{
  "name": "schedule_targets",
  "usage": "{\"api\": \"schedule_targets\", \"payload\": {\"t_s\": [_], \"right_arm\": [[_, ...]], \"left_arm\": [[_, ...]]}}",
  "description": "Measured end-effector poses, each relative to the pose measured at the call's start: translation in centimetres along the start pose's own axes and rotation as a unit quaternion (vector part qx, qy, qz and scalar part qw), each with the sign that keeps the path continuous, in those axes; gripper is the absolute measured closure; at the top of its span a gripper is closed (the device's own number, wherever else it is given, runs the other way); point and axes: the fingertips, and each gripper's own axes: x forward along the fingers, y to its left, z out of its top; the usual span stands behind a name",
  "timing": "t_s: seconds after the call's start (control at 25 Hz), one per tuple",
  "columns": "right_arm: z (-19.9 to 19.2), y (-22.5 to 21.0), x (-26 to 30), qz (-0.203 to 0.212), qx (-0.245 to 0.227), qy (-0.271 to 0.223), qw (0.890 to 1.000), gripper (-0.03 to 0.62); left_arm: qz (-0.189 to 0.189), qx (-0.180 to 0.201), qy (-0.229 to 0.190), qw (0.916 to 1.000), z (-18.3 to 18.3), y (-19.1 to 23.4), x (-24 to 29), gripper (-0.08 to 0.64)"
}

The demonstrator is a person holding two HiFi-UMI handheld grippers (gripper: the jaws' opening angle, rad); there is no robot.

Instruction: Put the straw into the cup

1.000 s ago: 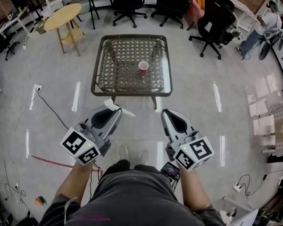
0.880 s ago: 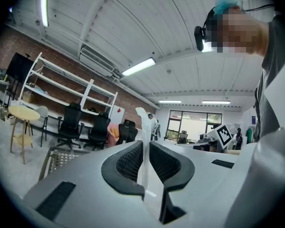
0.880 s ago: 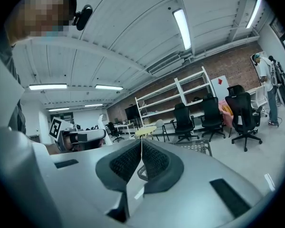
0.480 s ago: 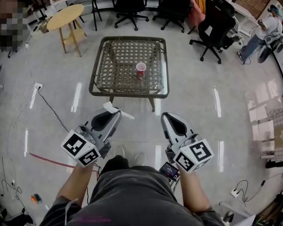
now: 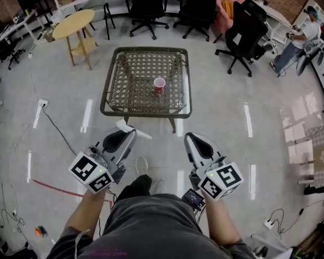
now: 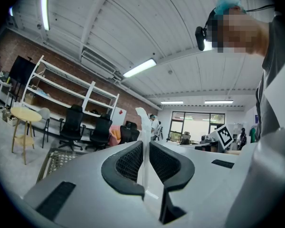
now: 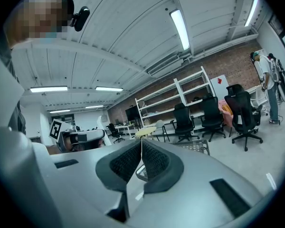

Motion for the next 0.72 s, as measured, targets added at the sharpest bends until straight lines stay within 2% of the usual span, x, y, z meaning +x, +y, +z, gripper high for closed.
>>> {"api": "schedule_targets", "payload": {"t_s": [0.32,0.72], "right_arm": [[0.4,-1.5,3.0,-0.006,-0.001,0.008,1.000,0.577],[0.3,-3.3,9.1,-0.011,0.008,0.025,1.000,0.577]], "left_arm": [[-0.006,-0.005,-0.002,1.0000,0.5,3.0,2.0,0.511],[-0.011,-0.020,0.007,0.9997,0.7,9.0,4.2,0.511]]}}
